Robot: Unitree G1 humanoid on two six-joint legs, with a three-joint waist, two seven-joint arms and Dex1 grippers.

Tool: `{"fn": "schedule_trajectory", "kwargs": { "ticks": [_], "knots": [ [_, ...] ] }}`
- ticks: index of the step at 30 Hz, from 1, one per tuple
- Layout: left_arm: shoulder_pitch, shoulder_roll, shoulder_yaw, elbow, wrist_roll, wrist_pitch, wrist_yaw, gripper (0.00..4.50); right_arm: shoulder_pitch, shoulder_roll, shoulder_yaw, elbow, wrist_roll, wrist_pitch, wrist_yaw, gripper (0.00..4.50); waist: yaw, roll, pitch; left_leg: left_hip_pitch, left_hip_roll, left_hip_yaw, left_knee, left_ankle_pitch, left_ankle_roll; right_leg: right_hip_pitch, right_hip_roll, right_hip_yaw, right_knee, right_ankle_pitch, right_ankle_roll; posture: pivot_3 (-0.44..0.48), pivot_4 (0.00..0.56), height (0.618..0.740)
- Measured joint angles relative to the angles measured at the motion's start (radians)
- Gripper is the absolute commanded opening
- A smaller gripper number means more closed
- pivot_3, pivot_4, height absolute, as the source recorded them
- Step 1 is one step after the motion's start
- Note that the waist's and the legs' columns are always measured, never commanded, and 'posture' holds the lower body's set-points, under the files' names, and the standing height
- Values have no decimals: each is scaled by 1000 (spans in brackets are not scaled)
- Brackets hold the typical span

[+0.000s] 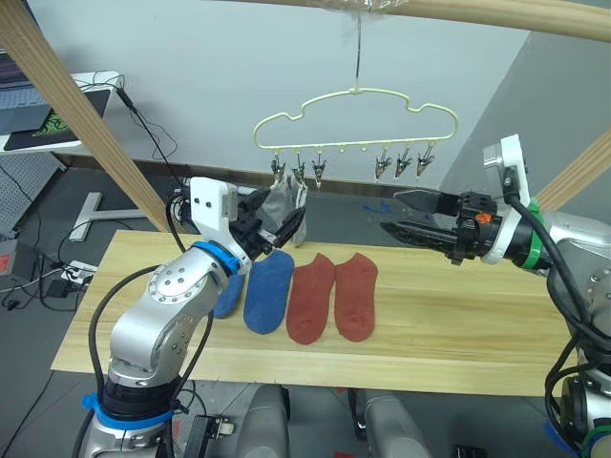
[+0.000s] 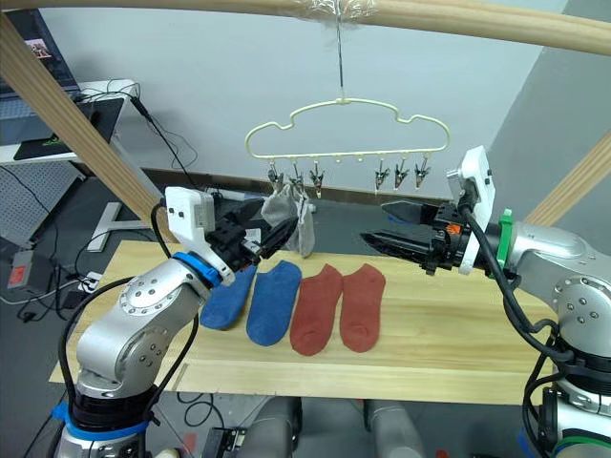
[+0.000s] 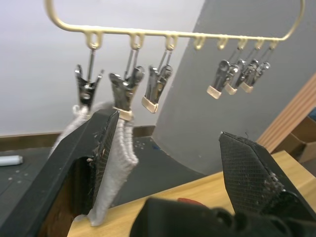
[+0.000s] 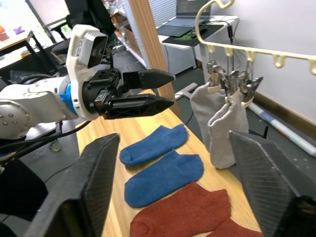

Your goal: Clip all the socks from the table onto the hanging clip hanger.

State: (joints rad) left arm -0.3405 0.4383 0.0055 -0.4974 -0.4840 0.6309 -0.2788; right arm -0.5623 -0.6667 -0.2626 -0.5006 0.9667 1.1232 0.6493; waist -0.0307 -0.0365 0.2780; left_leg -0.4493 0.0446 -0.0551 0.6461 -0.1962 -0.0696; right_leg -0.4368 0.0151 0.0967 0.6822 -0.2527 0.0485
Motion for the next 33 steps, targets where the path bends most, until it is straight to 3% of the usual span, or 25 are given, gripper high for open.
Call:
{"fn": "schedule_trajectory", "kwargs": {
  "ticks": [12, 17, 33],
  "knots": [
    [-39, -73, -61, 46, 85, -34, -15, 3724, 5, -18, 1, -6, 40, -1, -43, 3835, -1, 0, 0, 0, 0, 0, 0, 0, 1, 1, 0, 0, 0, 0, 0, -20, 218, 740],
    [-62, -133, -110, 107, 155, -70, 5, 2563, 5, -19, 11, -6, 50, -2, -62, 3799, -1, 0, 0, 0, 0, 0, 1, 1, 1, 1, 0, 0, 0, 1, 0, -32, 239, 740],
    [-172, -281, -136, 233, 336, -68, 149, 2563, 22, -35, 11, -27, 151, 3, -147, 3799, -2, 0, 1, 1, -1, 0, 0, 1, 2, 2, 0, 1, 0, 1, 1, -49, 292, 740]
  ]
}}
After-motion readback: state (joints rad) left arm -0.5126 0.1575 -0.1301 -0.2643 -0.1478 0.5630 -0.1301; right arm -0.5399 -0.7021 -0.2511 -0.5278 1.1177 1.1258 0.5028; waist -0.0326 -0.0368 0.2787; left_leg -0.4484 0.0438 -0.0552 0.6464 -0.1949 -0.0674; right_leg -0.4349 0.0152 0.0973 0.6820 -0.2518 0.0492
